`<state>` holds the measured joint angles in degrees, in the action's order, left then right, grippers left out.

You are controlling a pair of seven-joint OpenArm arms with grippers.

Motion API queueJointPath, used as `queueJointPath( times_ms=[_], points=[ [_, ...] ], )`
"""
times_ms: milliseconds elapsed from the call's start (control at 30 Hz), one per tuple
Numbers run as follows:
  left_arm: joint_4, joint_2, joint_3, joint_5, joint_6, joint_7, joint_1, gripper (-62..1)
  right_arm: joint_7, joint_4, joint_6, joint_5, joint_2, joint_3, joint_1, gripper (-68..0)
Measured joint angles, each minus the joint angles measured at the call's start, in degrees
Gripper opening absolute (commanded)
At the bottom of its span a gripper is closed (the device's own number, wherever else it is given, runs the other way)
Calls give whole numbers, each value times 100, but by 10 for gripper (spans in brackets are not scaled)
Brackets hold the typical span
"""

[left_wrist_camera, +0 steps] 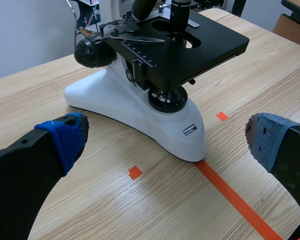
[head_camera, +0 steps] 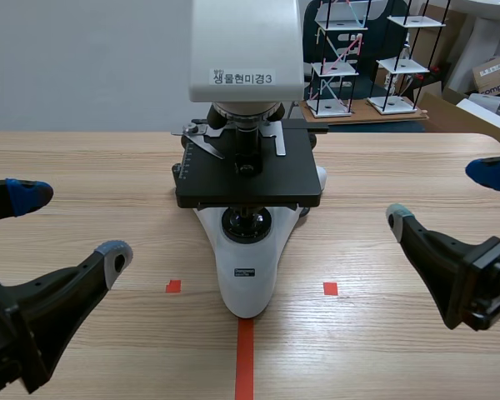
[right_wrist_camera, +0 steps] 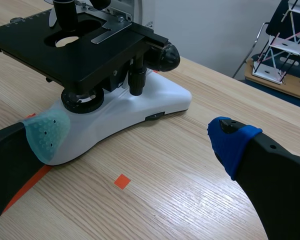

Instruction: Point at the eyepiece

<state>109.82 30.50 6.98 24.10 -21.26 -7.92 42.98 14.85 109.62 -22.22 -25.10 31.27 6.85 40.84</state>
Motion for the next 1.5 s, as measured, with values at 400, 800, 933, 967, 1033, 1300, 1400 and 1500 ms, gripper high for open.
queueJointPath(
  times_ms=[400,800,933,967,1033,1300,1400,1500],
  points=[
    [0,0,0,0,0,87,0,14,9,0,0,0,0,0,0,-67],
    [0,0,0,0,2,105,0,14,9,0,0,0,0,0,0,-67],
    [0,0,0,0,2,105,0,14,9,0,0,0,0,0,0,-67],
    [0,0,0,0,2,105,0,14,9,0,0,0,0,0,0,-67],
    [0,0,0,0,2,105,0,14,9,0,0,0,0,0,0,-67],
    [0,0,0,0,2,105,0,14,9,0,0,0,0,0,0,-67],
    [0,0,0,0,2,105,0,14,9,0,0,0,0,0,0,-67],
    [0,0,0,0,2,105,0,14,9,0,0,0,0,0,0,-67]
  ],
)
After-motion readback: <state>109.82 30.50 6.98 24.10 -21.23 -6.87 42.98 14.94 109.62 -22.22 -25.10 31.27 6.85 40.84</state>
